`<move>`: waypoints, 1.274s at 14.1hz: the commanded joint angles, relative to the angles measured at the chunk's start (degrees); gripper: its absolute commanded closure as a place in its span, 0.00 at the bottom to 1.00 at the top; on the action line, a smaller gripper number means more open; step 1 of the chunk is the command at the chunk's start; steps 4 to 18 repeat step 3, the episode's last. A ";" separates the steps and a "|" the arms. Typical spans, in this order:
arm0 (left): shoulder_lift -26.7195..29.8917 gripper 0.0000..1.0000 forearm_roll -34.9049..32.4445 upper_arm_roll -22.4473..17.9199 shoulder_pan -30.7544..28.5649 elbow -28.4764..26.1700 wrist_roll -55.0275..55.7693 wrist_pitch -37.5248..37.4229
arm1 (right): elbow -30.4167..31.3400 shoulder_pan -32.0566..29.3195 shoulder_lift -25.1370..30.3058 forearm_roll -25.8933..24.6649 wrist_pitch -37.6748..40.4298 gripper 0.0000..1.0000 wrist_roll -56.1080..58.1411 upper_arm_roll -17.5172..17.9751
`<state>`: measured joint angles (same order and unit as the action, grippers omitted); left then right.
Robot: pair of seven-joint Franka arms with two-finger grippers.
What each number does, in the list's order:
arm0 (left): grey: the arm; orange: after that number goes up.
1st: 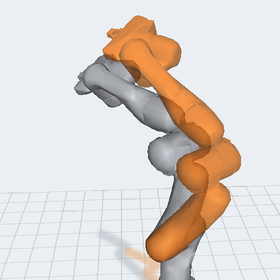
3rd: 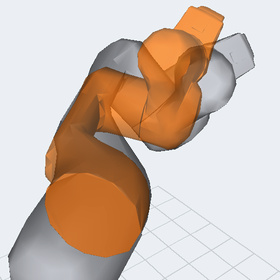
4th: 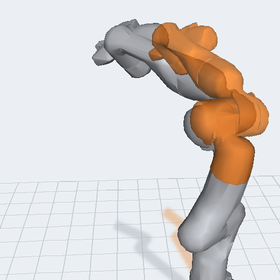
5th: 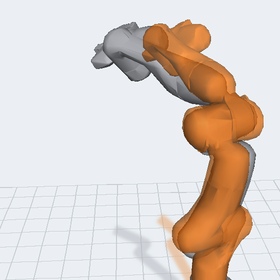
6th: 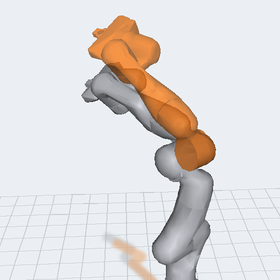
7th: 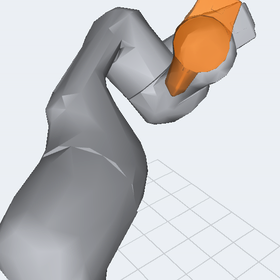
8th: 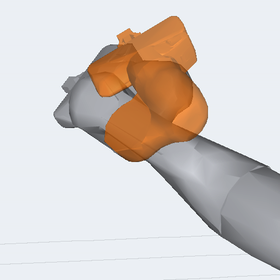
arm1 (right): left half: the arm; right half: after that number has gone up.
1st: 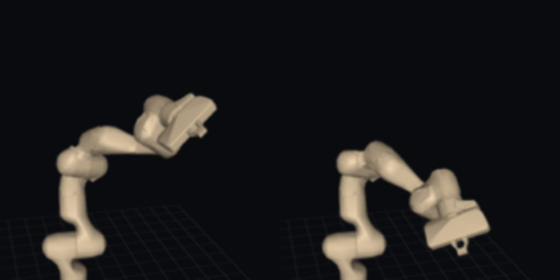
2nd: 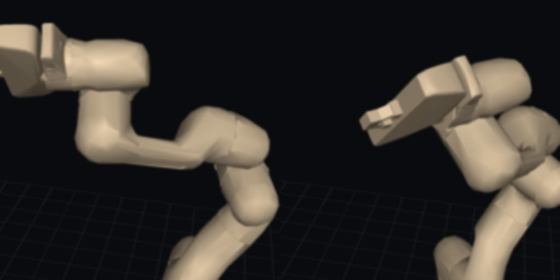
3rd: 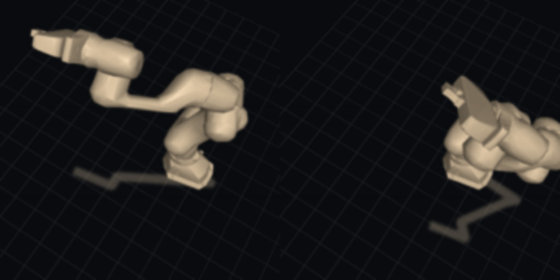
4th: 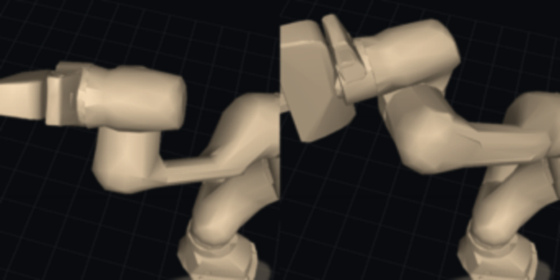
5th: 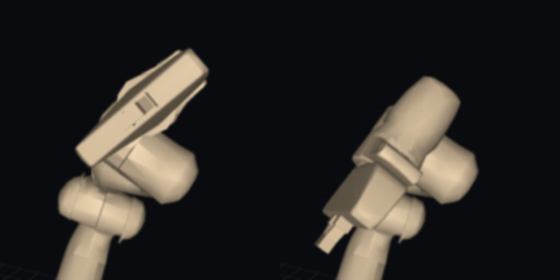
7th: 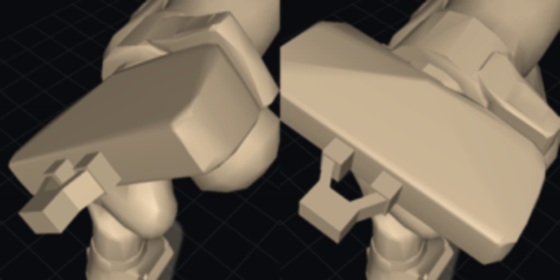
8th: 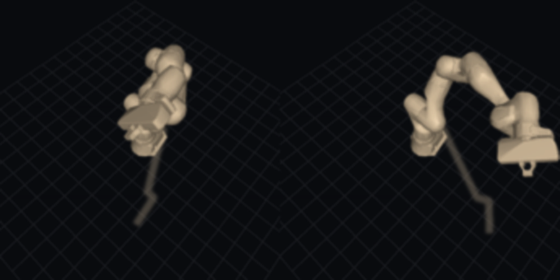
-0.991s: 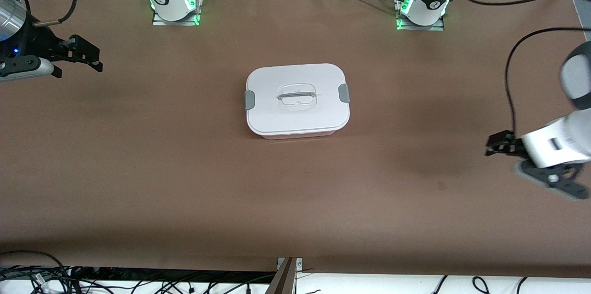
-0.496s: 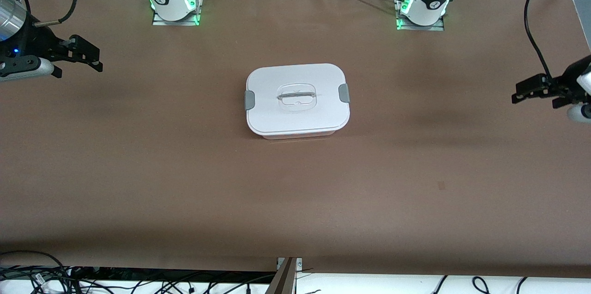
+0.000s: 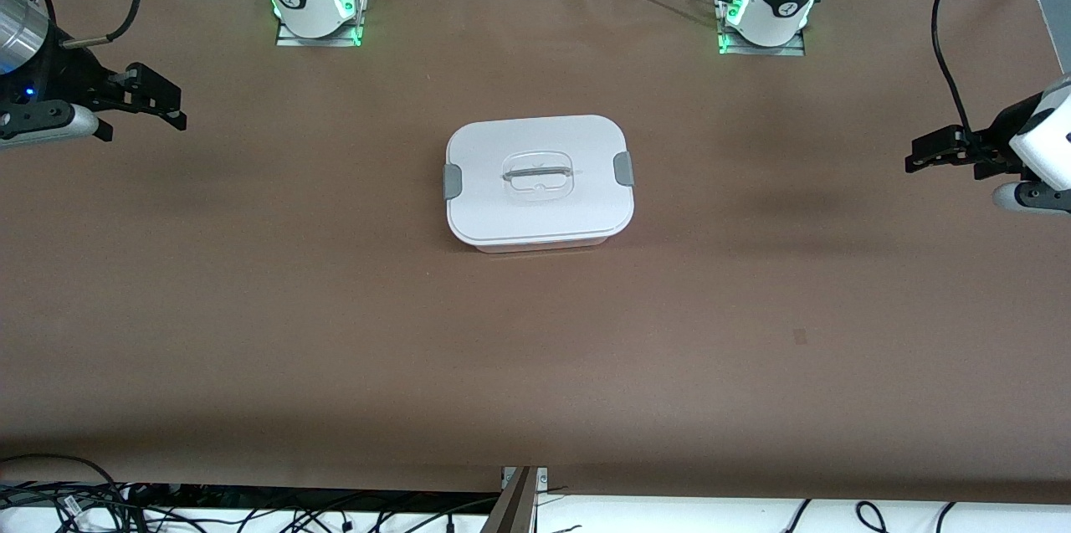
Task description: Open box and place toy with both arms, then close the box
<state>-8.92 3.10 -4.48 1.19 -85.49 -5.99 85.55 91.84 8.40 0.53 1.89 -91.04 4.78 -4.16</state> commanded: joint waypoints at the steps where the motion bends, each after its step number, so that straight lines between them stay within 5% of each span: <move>1: -0.04 0.00 -0.37 0.26 -0.32 1.11 0.37 -0.12 | -1.40 -0.14 -0.44 -0.49 1.04 0.00 -0.57 0.38; 18: -0.13 0.00 -0.46 0.17 -0.23 1.20 0.63 -0.03 | -1.40 -0.14 -0.53 -0.49 1.04 0.00 -0.57 0.29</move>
